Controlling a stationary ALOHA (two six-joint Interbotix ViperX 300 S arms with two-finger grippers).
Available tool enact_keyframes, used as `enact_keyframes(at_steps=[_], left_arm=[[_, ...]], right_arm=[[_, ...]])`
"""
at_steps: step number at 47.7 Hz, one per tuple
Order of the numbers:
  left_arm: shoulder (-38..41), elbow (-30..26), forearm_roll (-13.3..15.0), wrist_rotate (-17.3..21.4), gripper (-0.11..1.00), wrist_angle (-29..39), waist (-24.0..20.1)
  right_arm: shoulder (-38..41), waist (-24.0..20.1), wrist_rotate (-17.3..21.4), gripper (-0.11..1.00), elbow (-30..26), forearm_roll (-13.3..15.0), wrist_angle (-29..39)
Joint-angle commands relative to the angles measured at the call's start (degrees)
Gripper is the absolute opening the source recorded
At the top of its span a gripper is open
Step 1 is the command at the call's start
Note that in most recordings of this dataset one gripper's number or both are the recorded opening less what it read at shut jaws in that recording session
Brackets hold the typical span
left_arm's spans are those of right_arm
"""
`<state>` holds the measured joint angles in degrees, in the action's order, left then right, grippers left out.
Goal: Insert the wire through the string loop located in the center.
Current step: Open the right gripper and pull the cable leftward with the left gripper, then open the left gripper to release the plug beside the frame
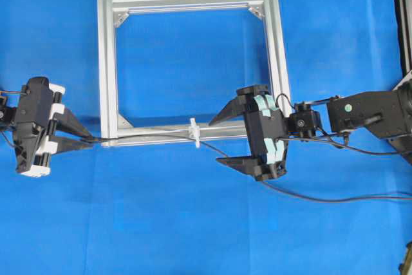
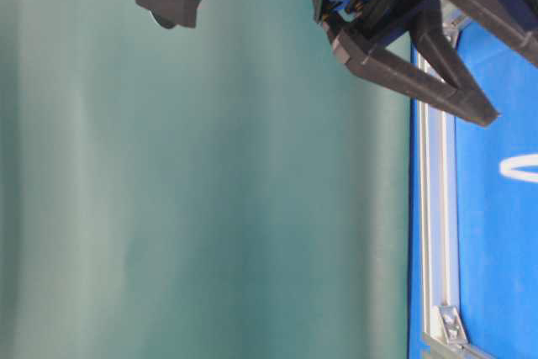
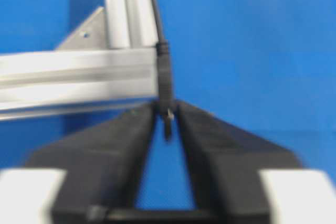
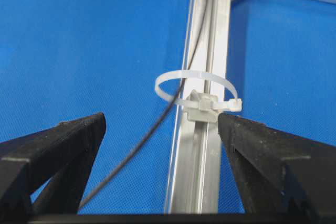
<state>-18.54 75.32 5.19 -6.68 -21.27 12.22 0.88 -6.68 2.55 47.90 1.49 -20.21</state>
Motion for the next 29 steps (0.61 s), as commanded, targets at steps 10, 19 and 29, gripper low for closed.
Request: enact_keyframes(at_steps=[10,19,29], left_arm=[[-0.53,-0.70,-0.18,-0.53,0.84,0.09,-0.09],[-0.53,-0.88,-0.18,-0.53,0.83,0.09,-0.62],[-1.85,-2.29,-0.18,-0.44,0.84,0.79,-0.62]], right_arm=[[-1.49,-0.44,0.09,0.92,-0.97,-0.18,-0.18],[-1.67,-0.62,0.09,0.92,-0.70,-0.18,-0.18],[-3.52,-0.62,0.09,0.92,-0.88,-0.18,1.76]])
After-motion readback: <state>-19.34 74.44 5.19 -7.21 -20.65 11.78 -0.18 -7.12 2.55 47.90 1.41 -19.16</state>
